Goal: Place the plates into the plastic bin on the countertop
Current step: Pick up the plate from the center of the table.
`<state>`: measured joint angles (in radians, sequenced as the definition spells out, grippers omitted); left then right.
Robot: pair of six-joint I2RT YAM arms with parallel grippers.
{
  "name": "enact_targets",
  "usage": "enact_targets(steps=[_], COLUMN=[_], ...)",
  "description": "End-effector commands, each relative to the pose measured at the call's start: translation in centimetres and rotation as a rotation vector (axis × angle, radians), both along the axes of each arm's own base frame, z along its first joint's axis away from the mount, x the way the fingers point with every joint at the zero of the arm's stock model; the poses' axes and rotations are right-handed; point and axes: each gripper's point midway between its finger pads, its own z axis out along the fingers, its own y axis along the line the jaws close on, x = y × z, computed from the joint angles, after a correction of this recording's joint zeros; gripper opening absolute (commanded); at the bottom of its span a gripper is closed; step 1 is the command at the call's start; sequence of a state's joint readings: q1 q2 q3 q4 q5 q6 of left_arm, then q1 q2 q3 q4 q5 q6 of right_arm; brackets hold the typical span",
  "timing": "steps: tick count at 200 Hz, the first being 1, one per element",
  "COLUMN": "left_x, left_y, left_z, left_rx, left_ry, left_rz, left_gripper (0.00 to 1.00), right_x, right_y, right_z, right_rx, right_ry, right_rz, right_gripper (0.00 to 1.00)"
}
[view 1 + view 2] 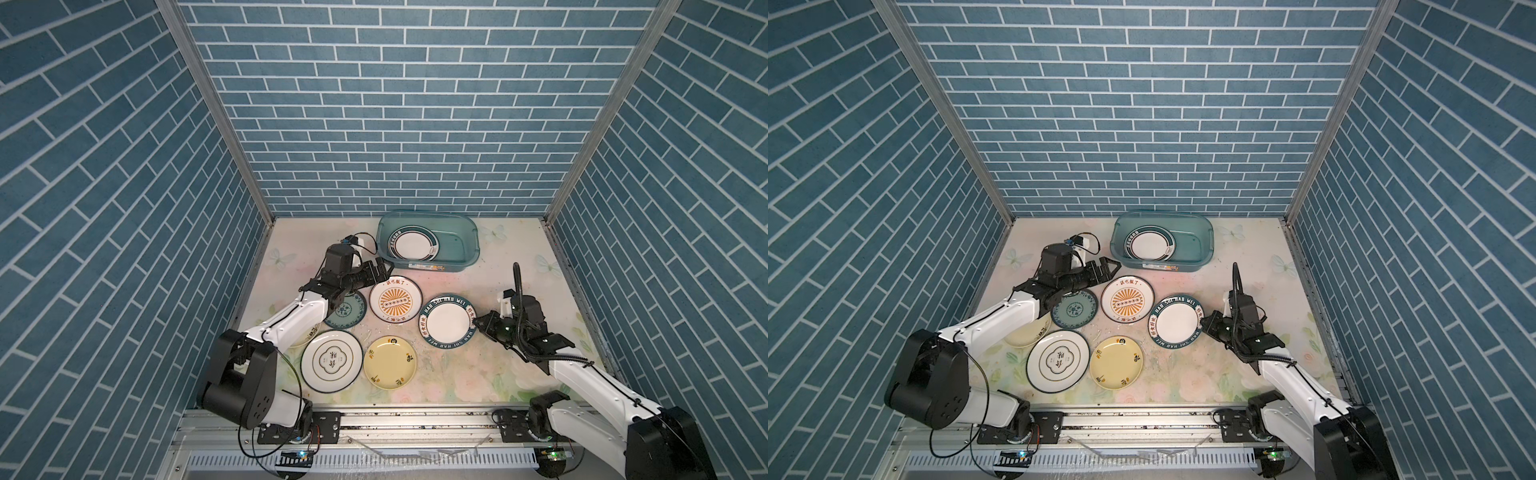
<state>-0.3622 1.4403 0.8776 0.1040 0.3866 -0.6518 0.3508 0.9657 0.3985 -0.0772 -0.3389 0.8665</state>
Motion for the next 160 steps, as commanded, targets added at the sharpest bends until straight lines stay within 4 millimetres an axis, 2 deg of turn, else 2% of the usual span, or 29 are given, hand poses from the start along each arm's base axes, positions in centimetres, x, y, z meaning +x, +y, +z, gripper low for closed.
enact_targets(steps=[1, 55, 79, 104, 140, 160], left_x=[0.0, -0.1, -0.4, -0.9, -1.5, -1.9], left_y=[0.1, -1.1, -2.8, -5.0, -7.0, -7.9], left_z=[-0.6, -0.5, -0.7, -1.1, -0.8, -0.8], left_rx=[0.001, -0.053, -0.122, -0.136, -0.197, -0.235], left_ry=[0.002, -0.011, -0.013, 0.005, 0.009, 0.025], left_rz=[0.003, -0.001, -0.031, -0.086, -0.122, -0.144], left_gripper=[1.0, 1.0, 0.98, 0.92, 0.74, 0.69], right_x=[0.6, 1.4, 1.8, 2.3, 3.1, 3.5], right_y=[-0.4, 1.0, 1.7, 2.3, 3.1, 3.3], right_z=[1.9, 4.5, 5.5, 6.3, 7.6, 8.2], right_rx=[-0.002, 0.086, 0.137, 0.175, 0.215, 0.226], right_ry=[-0.033, -0.074, -0.097, -0.115, -0.139, -0.154], right_rz=[-0.026, 0.019, 0.038, 0.05, 0.073, 0.078], right_gripper=[0.0, 0.0, 0.0, 0.0, 0.0, 0.0])
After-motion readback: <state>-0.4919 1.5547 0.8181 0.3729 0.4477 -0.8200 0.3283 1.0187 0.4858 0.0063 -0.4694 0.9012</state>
